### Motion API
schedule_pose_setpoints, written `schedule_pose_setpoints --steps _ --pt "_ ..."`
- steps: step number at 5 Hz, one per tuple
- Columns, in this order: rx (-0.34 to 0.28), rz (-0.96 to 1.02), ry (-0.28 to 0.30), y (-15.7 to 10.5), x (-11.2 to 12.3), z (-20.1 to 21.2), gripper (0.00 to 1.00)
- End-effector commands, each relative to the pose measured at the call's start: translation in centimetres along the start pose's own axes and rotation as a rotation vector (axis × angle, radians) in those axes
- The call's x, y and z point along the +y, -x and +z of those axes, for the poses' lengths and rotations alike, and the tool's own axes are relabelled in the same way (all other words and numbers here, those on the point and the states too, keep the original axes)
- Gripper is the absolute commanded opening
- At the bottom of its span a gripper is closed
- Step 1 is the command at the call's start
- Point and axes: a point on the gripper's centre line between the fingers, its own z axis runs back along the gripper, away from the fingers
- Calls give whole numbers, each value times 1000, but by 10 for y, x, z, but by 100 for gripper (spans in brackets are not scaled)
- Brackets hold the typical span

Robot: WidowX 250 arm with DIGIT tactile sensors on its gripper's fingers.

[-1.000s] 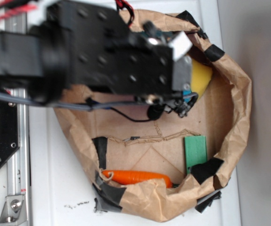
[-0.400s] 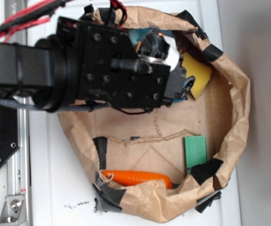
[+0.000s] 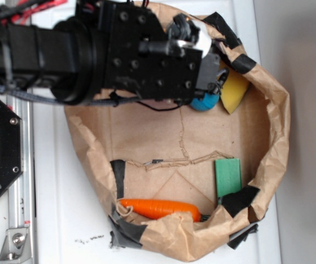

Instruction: Grab the blue cloth.

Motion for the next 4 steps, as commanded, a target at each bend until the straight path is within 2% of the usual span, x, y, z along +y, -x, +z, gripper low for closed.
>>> schedule_pose_setpoints --steps 1,3,4 --pt "-27 -2 -7 -3 17 -3 100" --pt "-5 2 -56 -5 23 -23 100" --pt "-16 7 -58 -6 18 -27 100"
